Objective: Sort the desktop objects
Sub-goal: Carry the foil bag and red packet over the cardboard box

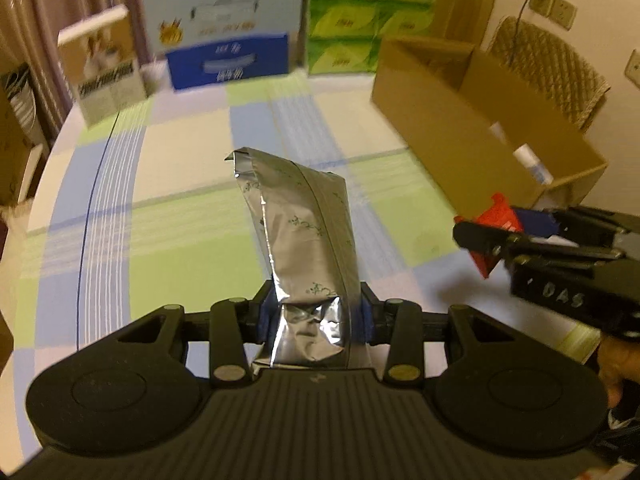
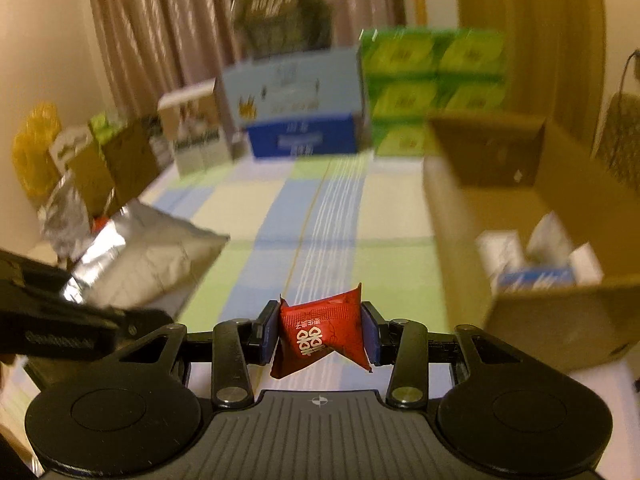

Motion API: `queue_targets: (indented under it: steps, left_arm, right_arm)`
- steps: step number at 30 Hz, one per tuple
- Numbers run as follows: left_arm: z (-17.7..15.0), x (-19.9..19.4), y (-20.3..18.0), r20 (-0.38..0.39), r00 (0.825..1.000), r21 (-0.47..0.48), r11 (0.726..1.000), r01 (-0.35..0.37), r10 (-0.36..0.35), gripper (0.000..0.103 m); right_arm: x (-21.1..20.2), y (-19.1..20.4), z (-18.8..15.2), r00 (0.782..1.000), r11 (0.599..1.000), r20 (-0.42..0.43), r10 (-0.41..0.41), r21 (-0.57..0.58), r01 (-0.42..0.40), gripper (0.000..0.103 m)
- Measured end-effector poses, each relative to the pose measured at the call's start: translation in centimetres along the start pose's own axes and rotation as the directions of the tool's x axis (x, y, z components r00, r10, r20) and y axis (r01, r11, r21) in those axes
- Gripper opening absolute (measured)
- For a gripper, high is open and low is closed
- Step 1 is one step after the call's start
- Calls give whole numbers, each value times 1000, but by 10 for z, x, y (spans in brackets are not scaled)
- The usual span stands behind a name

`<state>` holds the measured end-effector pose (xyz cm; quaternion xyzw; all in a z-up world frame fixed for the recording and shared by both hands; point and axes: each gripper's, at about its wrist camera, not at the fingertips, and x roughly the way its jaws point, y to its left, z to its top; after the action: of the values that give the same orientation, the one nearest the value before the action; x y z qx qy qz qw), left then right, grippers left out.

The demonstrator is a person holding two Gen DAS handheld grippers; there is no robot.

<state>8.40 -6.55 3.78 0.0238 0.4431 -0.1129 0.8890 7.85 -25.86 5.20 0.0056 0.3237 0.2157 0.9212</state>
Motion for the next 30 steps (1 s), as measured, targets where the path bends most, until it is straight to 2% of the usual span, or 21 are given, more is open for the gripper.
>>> queue_targets:
  steps: [5, 11, 15, 22, 30]
  left_arm:
    - [39, -14, -43, 51, 997, 46, 998, 52, -54, 36]
    - [93, -10, -103, 86, 988, 80, 990, 119, -126, 36]
    - [122, 5, -140, 88, 982, 85, 984, 158, -166, 36]
    - [161, 54, -185, 60, 978, 59, 979, 197, -200, 36]
    - [181, 105, -197, 30, 980, 12, 980, 198, -198, 36]
  right_arm:
    - [-36, -36, 45, 996, 998, 67, -60, 32, 58, 39]
    - [-56, -105, 77, 985, 985, 73, -157, 87, 150, 39]
    - [-60, -146, 84, 976, 973, 64, -207, 113, 199, 39]
    - [-49, -200, 88, 972, 964, 50, -231, 147, 222, 39]
    - [-17, -230, 92, 976, 964, 32, -214, 169, 206, 39]
